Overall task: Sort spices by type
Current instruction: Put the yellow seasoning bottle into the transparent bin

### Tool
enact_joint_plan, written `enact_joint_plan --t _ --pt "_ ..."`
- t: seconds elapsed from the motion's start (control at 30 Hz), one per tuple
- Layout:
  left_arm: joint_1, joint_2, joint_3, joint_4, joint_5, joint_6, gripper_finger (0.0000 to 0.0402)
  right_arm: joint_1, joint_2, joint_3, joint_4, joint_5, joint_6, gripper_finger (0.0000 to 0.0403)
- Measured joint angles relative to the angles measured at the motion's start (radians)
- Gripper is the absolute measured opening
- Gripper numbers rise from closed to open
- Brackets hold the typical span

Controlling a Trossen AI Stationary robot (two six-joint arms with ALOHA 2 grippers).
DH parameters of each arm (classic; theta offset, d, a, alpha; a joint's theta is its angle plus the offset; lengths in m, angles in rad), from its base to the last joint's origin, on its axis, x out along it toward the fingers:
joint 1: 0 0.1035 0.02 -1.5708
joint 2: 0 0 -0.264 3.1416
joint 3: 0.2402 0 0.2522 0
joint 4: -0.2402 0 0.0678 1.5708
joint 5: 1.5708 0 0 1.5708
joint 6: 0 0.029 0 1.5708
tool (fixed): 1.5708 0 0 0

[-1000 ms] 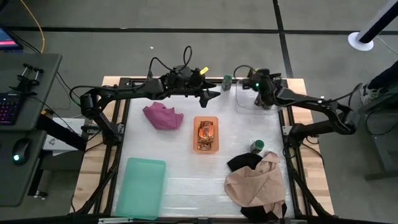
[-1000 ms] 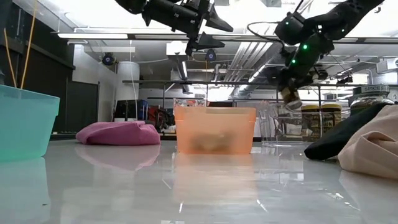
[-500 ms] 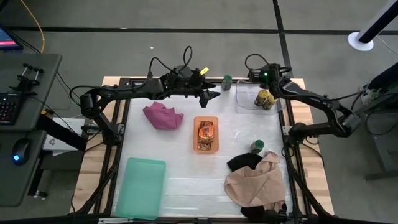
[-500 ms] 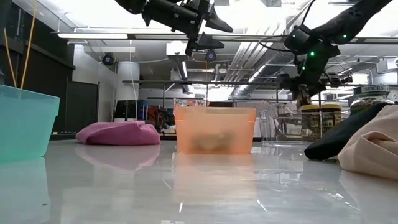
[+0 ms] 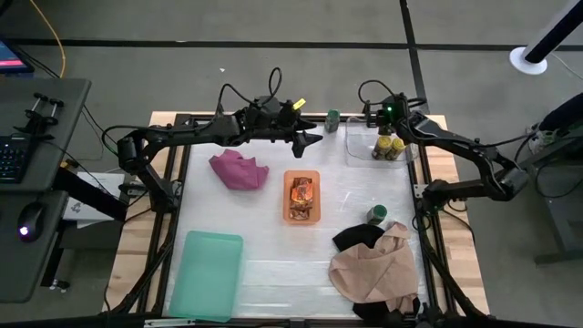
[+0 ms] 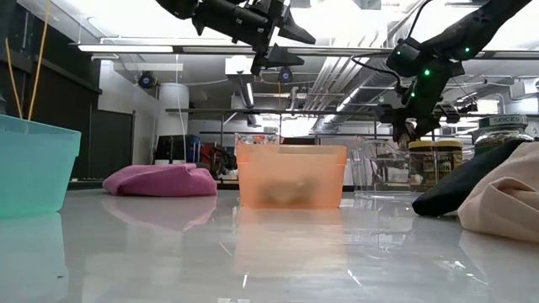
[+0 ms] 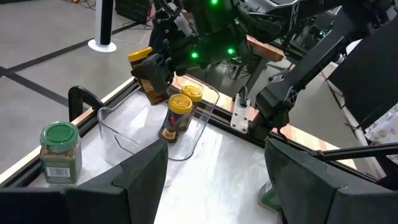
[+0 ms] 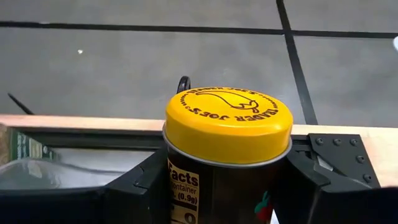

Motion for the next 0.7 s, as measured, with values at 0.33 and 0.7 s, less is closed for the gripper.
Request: enact_joint_plan --t 0.33,0.7 --pt "0.000 0.000 0.000 0.000 0.000 0.001 0.0255 0.000 -0.012 0.023 0.003 -0.004 -0.031 0.0194" --pt "0.000 0.000 0.000 -0.103 0.000 0.027 0.0255 0.098 -0.015 0.015 0.147 -0.054 0.080 0.0194"
